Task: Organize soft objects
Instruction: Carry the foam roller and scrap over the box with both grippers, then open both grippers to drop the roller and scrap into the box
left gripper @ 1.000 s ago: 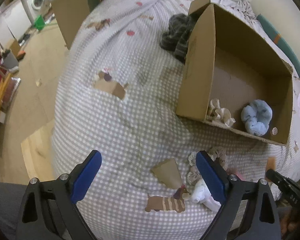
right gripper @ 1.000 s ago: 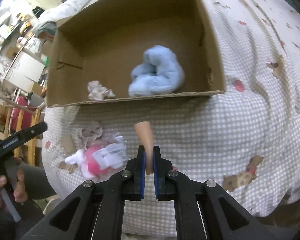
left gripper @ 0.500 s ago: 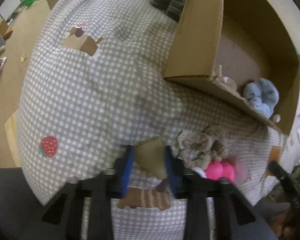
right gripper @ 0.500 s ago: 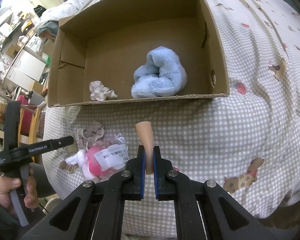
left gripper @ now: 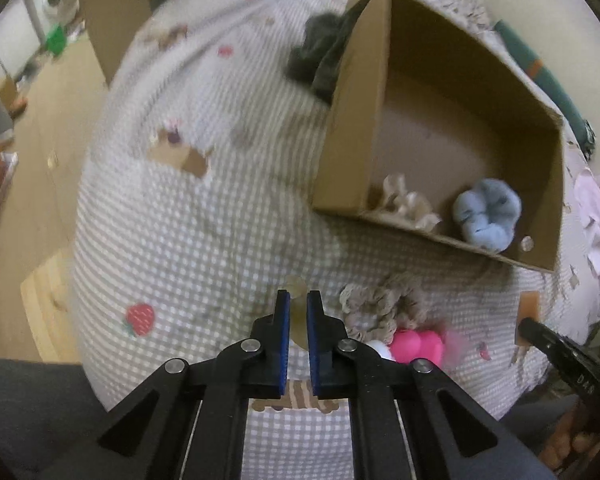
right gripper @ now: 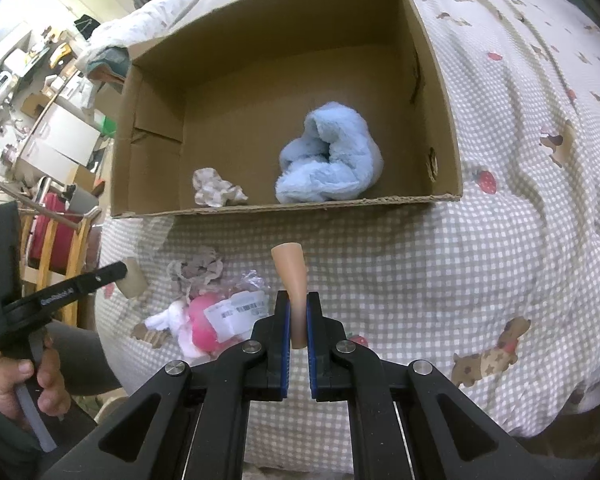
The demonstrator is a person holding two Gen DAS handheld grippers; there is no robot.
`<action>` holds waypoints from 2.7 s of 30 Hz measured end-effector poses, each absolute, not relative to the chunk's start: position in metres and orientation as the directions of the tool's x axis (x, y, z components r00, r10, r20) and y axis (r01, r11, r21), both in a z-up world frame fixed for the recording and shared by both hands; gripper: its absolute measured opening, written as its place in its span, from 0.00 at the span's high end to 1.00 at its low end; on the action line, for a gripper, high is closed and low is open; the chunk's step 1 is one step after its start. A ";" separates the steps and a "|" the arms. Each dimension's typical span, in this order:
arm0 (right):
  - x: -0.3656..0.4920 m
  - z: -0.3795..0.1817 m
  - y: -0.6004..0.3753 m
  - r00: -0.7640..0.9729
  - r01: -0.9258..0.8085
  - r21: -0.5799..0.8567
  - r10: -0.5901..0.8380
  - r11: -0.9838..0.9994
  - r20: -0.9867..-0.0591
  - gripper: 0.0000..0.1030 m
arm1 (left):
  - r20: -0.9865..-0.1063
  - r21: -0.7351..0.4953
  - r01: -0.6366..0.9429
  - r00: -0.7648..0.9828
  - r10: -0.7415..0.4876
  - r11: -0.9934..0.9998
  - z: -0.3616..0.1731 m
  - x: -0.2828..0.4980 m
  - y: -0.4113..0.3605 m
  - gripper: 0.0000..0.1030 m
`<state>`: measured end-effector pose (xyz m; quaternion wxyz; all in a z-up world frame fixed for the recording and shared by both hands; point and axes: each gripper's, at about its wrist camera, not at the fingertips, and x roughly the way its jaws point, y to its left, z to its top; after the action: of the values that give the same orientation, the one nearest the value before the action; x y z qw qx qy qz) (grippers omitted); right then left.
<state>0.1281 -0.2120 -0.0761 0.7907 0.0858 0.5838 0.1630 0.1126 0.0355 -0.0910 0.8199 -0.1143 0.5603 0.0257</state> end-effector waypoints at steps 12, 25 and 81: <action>0.120 -0.034 -0.205 0.391 -0.252 0.373 0.447 0.893 -0.805 0.92 | -0.837 -0.150 -0.042 0.537 -0.105 0.988 -0.026 0.088 0.006 0.93; 0.151 0.016 -0.207 0.466 -0.245 0.438 0.501 0.865 -0.729 0.92 | -0.754 -0.182 0.045 0.634 -0.169 0.982 0.029 0.135 -0.002 0.93; 0.214 -0.068 -0.184 0.351 -0.191 0.397 0.440 0.898 -0.827 0.82 | -0.834 -0.131 0.117 0.524 -0.174 0.984 -0.043 0.194 -0.033 0.75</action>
<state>0.2142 -0.1842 -0.0677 0.8136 0.1161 0.5356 0.1939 0.1937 -0.0331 -0.0428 0.8725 -0.0295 0.4806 -0.0833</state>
